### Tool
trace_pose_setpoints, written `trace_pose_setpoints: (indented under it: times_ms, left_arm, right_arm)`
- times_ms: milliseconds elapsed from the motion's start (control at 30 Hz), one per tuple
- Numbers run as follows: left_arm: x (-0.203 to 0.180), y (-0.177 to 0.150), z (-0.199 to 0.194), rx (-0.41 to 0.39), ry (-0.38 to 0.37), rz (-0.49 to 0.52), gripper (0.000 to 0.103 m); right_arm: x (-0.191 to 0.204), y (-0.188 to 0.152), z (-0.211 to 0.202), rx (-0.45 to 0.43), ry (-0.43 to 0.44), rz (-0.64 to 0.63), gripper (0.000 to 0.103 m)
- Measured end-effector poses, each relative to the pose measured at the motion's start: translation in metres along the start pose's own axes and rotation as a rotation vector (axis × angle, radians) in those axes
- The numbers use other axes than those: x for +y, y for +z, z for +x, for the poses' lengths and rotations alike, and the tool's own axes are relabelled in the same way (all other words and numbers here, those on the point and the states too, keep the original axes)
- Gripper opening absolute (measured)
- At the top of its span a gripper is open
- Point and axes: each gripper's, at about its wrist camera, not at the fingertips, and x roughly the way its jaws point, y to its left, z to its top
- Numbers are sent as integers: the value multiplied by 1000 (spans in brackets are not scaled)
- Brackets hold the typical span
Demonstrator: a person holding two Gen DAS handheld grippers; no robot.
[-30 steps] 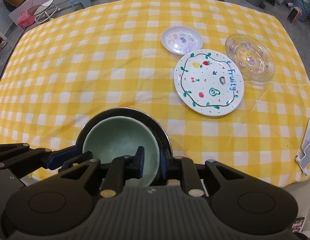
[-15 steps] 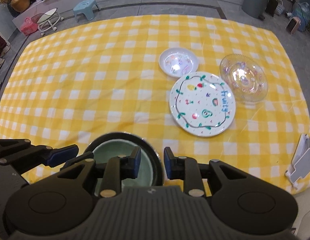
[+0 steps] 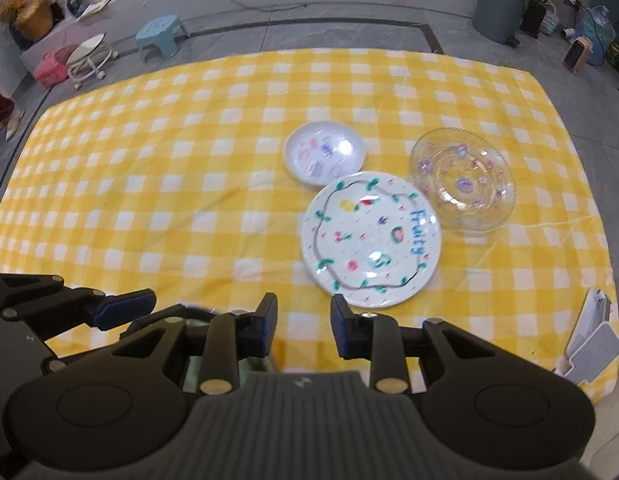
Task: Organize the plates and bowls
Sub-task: 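Move both tools to the rim of the white 'Fruity' plate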
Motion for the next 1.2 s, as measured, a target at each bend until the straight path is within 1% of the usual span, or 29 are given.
trace_pose_setpoints:
  times_ms: [67, 267, 400, 467, 500, 533, 600, 667, 800, 967, 1200]
  left_arm:
    - [-3, 6, 5, 1, -3, 4, 26]
    - [-9, 23, 24, 17, -28, -13, 27]
    - [-17, 35, 37, 27, -28, -9, 27]
    - [-19, 41, 45, 31, -28, -12, 31]
    - [-20, 44, 50, 33, -30, -19, 34]
    - [-20, 46, 54, 35, -35, -29, 35]
    - [-19, 50, 65, 47, -58, -49, 38]
    - [-19, 53, 77, 68, -76, -64, 40]
    - [-23, 62, 99, 101, -74, -65, 41]
    - [-27, 71, 119, 128, -91, -68, 41]
    - [-26, 83, 135, 138, -100, -84, 41]
  right_arm:
    - [-9, 3, 2, -6, -6, 8, 30]
    - [-42, 6, 20, 12, -26, 41, 30]
    - [-64, 8, 33, 22, -22, 77, 31]
    - [-73, 9, 41, 30, -21, 91, 32]
    - [-78, 10, 45, 32, -21, 97, 34]
    - [-82, 10, 49, 33, -21, 101, 37]
    - [-90, 10, 58, 28, -15, 108, 41]
    - [-99, 10, 71, 37, -12, 122, 41]
    - [-116, 8, 100, 80, -22, 154, 41]
    - [-129, 6, 123, 116, -12, 181, 41]
    - [-138, 18, 129, 97, 23, 204, 41]
